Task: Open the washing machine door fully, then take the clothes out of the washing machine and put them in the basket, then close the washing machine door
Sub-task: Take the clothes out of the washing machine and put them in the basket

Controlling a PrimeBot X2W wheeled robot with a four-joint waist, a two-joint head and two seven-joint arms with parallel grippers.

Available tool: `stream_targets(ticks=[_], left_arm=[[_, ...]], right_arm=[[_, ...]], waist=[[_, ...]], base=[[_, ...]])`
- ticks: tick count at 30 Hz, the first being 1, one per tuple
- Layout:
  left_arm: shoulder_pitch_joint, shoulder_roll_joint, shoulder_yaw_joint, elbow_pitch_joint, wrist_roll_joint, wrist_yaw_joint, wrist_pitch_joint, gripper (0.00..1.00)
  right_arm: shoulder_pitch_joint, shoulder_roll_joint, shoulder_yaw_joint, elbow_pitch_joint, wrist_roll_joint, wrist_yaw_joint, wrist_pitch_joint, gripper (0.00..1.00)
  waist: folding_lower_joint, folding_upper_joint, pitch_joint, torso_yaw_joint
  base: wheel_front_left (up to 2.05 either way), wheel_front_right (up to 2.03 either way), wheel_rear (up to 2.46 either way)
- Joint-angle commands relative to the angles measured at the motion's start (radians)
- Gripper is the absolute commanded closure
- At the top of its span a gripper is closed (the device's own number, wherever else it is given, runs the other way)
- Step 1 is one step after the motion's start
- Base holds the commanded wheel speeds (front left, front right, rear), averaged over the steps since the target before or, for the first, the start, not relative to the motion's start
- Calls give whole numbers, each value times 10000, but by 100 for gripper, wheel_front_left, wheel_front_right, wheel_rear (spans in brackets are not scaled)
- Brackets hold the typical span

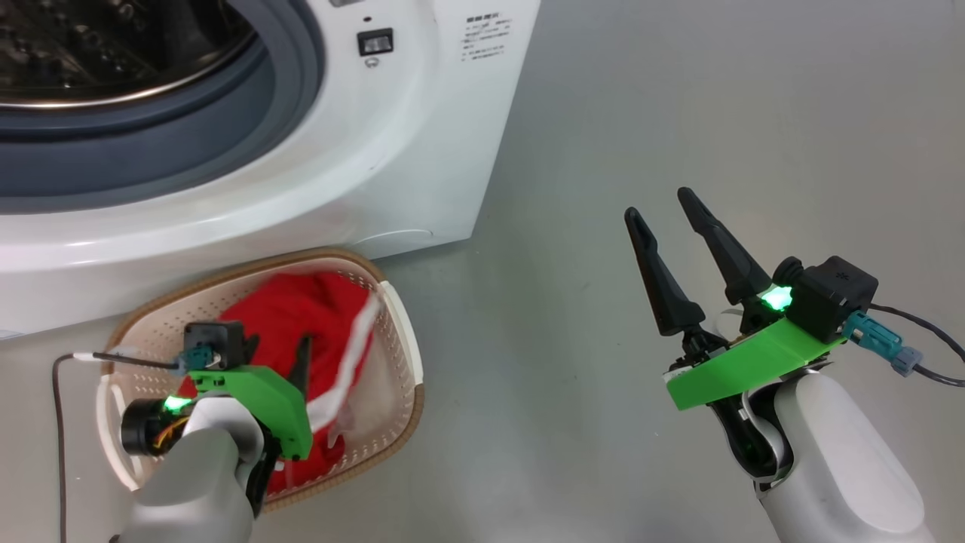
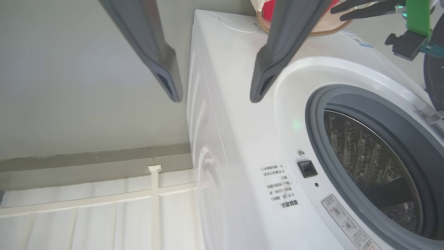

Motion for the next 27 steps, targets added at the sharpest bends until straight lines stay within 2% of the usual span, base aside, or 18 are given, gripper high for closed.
stream_targets(ticks=[1,14,18,27], left_arm=[[4,300,74,-196,-132,-27,-144,0],[709,718,-402,-1396,-754,-28,-294,0],[1093,1022,21,-2385,-661,-17,-297,0],[2398,1273,1048,-4389,-126,224,-299,0]], right_arm=[[99,26,128,-202,22,16,-46,0],[393,-96,180,-52,91,16,-46,0],[526,-133,200,3,124,16,-46,0],[817,-175,104,67,181,16,-46,0]], waist=[[0,0,-119,126],[0,0,-868,654],[0,0,-1180,800],[0,0,-1801,1150]], base=[[0,0,0],[0,0,0],[0,0,0],[0,0,0]])
